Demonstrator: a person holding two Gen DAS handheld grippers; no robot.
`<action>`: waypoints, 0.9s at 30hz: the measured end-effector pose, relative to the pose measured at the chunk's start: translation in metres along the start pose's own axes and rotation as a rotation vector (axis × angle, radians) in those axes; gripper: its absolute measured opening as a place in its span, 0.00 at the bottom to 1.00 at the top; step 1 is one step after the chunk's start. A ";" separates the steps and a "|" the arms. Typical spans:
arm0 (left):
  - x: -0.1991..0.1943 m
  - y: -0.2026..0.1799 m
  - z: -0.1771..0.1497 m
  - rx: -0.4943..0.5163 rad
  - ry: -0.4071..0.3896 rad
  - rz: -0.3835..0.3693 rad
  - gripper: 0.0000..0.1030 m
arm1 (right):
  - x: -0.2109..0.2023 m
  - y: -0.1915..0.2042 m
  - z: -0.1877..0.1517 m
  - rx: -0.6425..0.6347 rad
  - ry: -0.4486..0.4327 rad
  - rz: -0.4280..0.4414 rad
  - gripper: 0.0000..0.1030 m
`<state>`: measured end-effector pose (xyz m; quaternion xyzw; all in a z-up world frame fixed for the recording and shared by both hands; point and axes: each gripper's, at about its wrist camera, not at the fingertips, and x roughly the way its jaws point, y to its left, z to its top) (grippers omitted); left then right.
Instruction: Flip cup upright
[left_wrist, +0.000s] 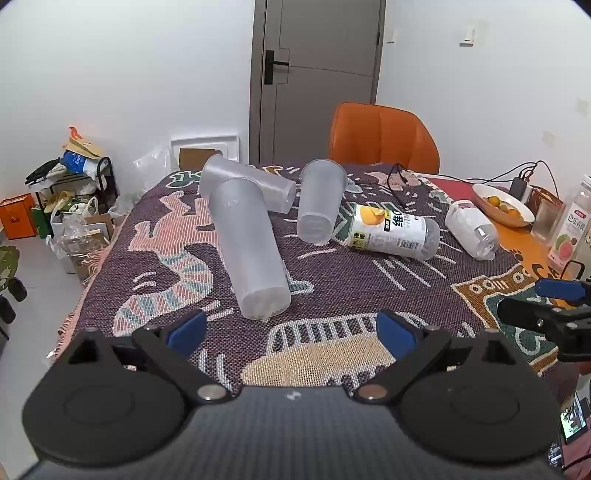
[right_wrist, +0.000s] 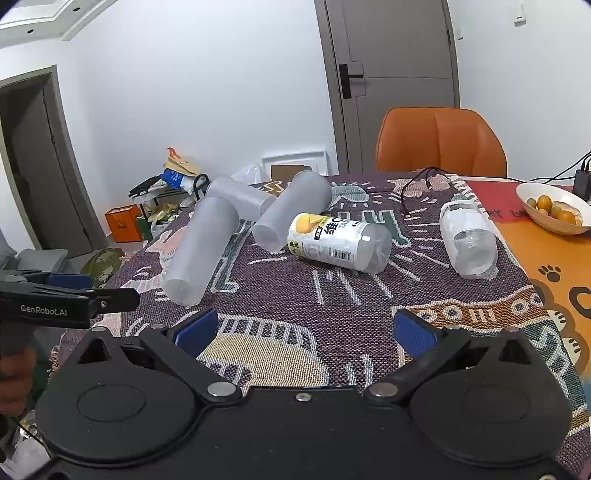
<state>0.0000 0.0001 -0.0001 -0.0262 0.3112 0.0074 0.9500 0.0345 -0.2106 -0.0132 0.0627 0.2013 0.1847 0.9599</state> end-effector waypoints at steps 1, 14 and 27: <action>0.000 0.000 0.000 0.000 0.001 0.000 0.95 | 0.000 0.000 0.000 0.000 0.000 0.001 1.00; 0.001 -0.003 0.001 0.001 0.016 -0.003 0.95 | 0.003 -0.004 -0.001 0.001 0.010 -0.002 1.00; 0.008 -0.008 -0.002 0.001 0.031 -0.015 0.95 | 0.002 -0.009 -0.005 0.021 0.010 -0.010 1.00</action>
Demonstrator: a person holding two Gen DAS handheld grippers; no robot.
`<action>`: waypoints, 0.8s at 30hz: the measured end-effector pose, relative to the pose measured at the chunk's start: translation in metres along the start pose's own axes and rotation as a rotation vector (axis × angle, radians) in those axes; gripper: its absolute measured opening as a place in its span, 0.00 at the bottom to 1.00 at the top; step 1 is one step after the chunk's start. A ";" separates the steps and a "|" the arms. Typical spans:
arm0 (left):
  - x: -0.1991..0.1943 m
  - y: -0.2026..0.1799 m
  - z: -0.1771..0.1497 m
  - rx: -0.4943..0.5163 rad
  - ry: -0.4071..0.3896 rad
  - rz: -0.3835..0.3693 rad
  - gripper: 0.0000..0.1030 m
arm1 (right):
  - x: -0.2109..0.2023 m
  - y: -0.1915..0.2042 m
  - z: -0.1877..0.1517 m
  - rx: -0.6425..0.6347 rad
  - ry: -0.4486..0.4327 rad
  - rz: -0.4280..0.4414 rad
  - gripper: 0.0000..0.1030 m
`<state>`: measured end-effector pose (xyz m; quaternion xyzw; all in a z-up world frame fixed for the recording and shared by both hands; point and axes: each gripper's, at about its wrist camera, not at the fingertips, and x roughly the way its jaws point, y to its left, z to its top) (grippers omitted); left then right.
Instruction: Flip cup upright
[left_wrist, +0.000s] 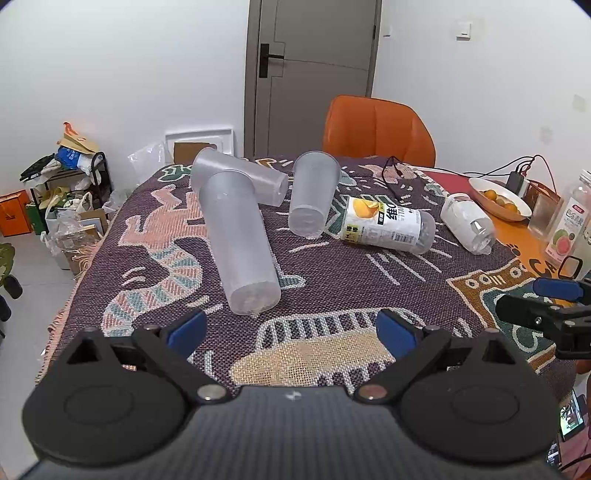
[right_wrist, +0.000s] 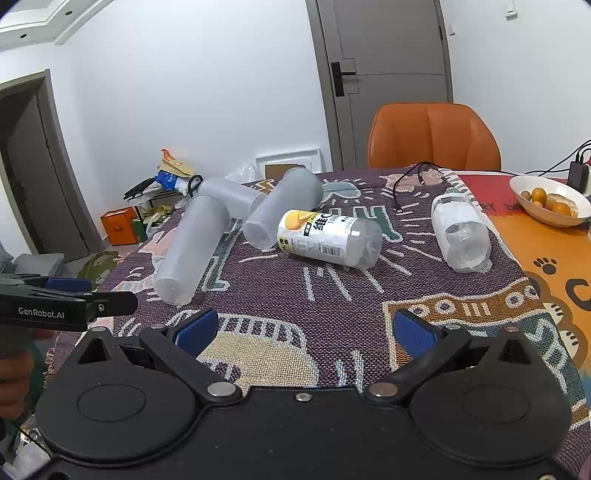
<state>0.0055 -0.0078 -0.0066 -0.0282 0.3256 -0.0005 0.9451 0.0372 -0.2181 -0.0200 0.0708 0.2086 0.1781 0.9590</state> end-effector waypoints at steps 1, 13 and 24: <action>0.001 0.000 0.000 0.000 0.001 0.000 0.95 | 0.000 0.000 0.000 0.000 0.000 -0.001 1.00; 0.002 -0.001 0.000 -0.001 0.001 -0.003 0.95 | 0.000 -0.002 -0.001 0.000 -0.002 -0.005 1.00; 0.003 -0.002 0.001 -0.002 0.002 -0.003 0.95 | 0.000 -0.001 0.000 -0.005 -0.004 -0.005 1.00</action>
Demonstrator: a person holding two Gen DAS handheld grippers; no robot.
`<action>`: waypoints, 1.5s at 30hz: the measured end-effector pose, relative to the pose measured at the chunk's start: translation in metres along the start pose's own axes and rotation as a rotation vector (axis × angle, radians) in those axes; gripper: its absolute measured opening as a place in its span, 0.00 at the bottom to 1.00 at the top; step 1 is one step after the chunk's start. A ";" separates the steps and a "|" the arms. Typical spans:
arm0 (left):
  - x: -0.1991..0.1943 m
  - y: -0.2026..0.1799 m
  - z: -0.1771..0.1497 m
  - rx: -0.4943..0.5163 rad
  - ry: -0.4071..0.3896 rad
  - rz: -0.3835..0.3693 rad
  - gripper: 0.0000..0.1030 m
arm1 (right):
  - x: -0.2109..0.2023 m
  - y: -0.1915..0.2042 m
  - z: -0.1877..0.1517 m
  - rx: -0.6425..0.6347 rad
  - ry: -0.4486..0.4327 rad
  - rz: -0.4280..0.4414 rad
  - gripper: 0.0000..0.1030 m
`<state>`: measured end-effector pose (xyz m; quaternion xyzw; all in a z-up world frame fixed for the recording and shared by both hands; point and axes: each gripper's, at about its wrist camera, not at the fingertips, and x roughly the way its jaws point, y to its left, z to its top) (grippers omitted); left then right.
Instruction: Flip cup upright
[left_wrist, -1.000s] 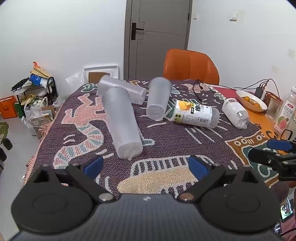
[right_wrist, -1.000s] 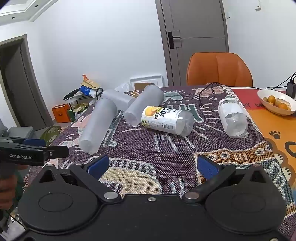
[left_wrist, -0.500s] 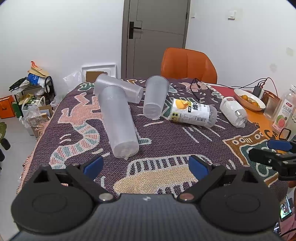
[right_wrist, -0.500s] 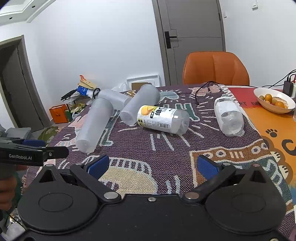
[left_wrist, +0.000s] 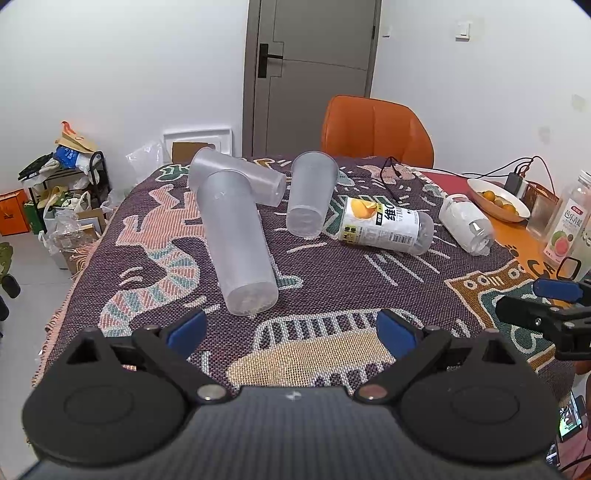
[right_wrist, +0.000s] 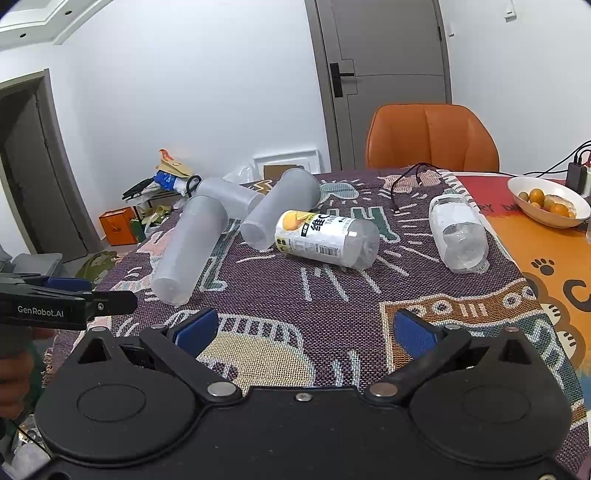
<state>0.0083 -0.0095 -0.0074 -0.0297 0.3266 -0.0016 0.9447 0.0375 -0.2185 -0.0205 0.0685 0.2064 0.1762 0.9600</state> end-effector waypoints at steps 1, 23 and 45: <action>0.000 0.000 0.000 0.001 -0.001 0.000 0.95 | 0.000 0.000 0.000 0.000 0.000 0.000 1.00; -0.007 0.002 0.003 -0.007 -0.018 -0.003 0.95 | -0.003 0.002 0.000 -0.009 -0.005 -0.002 1.00; 0.010 0.009 0.014 -0.072 -0.058 -0.008 0.94 | 0.022 -0.002 0.021 -0.167 -0.028 -0.039 1.00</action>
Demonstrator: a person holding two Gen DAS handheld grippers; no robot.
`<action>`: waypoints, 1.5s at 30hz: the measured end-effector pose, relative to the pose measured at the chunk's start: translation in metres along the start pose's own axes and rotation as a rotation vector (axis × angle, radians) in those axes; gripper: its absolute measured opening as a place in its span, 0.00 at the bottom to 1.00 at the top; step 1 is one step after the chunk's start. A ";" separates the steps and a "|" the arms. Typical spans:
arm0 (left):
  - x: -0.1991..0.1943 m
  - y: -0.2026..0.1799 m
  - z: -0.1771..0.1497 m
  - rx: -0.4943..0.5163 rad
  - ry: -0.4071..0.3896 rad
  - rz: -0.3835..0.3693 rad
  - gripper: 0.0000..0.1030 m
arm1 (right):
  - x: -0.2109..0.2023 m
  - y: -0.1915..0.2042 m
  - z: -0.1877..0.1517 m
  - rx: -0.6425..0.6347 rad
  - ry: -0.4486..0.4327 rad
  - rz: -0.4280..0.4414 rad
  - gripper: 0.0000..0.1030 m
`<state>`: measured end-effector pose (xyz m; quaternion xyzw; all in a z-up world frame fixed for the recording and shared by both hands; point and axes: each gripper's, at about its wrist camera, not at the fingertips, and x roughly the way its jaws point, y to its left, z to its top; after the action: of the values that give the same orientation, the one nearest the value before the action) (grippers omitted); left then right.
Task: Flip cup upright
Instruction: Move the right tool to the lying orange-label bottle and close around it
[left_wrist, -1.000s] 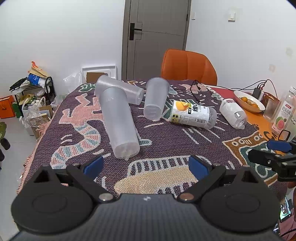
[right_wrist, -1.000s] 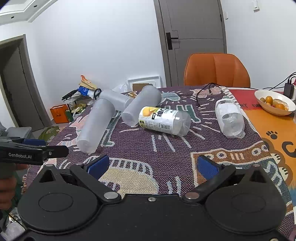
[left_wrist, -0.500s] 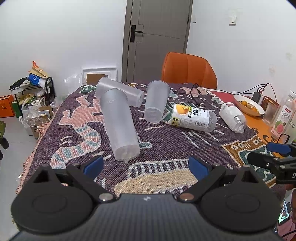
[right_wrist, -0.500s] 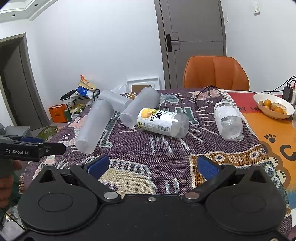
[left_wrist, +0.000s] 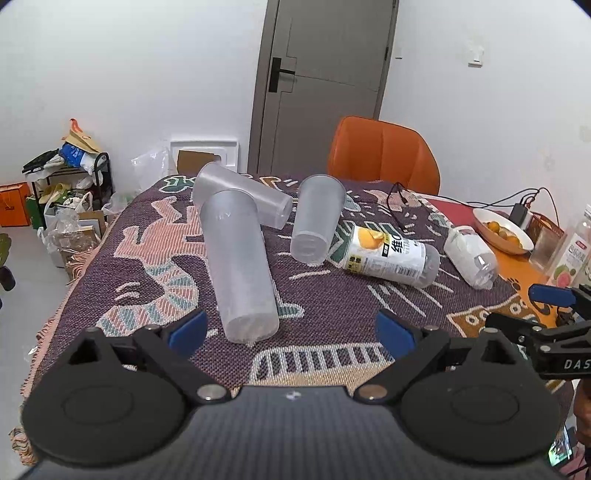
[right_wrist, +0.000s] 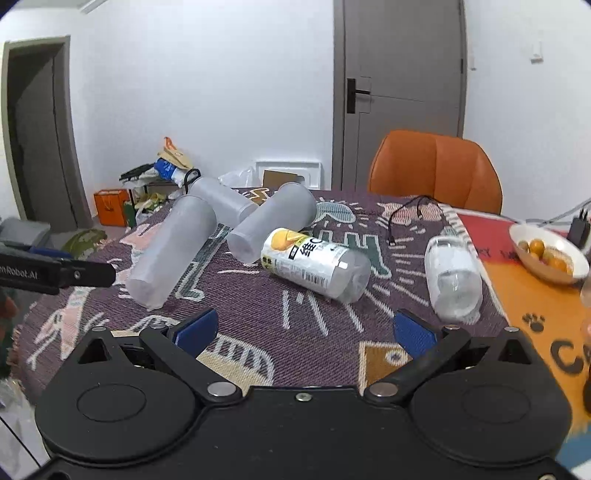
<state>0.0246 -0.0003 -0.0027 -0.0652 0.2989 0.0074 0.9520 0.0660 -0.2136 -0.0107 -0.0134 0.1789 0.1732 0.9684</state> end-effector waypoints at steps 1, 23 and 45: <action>0.002 0.000 0.001 -0.003 0.001 0.001 0.94 | 0.003 -0.001 0.002 -0.013 0.002 0.001 1.00; 0.050 0.012 0.023 -0.090 0.028 0.084 0.94 | 0.092 -0.003 0.041 -0.285 0.106 0.042 0.96; 0.087 0.031 0.026 -0.180 0.066 0.141 0.94 | 0.178 0.016 0.056 -0.640 0.228 0.070 0.93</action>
<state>0.1089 0.0311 -0.0352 -0.1292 0.3320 0.0989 0.9291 0.2354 -0.1347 -0.0205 -0.3299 0.2229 0.2513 0.8822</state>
